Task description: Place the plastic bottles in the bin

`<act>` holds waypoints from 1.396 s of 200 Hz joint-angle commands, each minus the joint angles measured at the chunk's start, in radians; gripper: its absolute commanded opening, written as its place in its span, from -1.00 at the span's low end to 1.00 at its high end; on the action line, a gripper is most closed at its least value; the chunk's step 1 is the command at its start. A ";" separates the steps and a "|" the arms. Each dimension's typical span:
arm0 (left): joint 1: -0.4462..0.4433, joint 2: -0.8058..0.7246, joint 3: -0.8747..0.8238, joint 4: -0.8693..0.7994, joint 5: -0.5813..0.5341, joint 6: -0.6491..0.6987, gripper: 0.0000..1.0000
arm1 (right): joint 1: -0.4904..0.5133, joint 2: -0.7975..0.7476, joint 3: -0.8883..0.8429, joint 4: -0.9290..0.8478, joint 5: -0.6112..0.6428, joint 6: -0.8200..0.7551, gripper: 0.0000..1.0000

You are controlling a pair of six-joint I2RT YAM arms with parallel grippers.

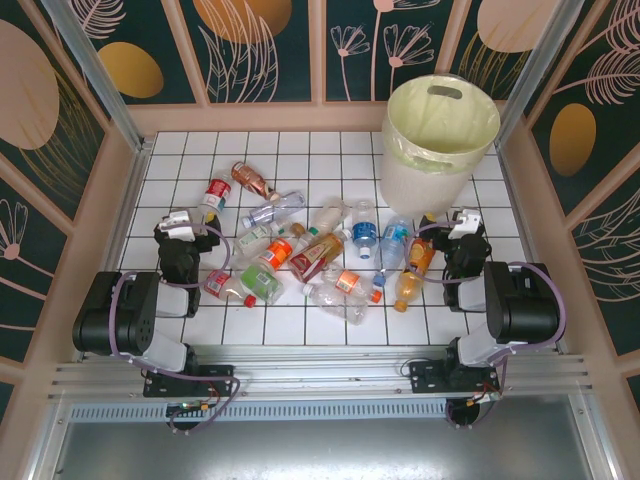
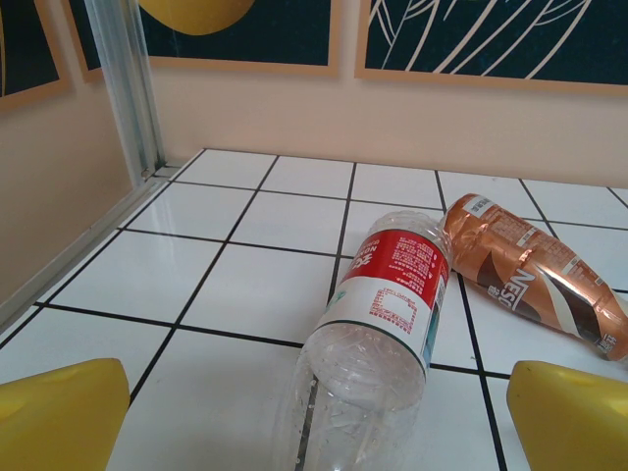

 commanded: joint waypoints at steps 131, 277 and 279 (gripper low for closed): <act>0.006 -0.001 0.013 0.012 0.003 0.010 0.97 | -0.005 0.004 0.009 0.017 -0.011 0.012 0.98; 0.003 -0.212 0.052 -0.224 -0.015 0.001 0.97 | 0.026 -0.184 0.009 -0.155 0.093 0.008 0.98; 0.003 -0.220 0.056 -0.239 -0.018 -0.002 0.97 | 0.028 -0.194 0.010 -0.166 0.098 0.008 0.98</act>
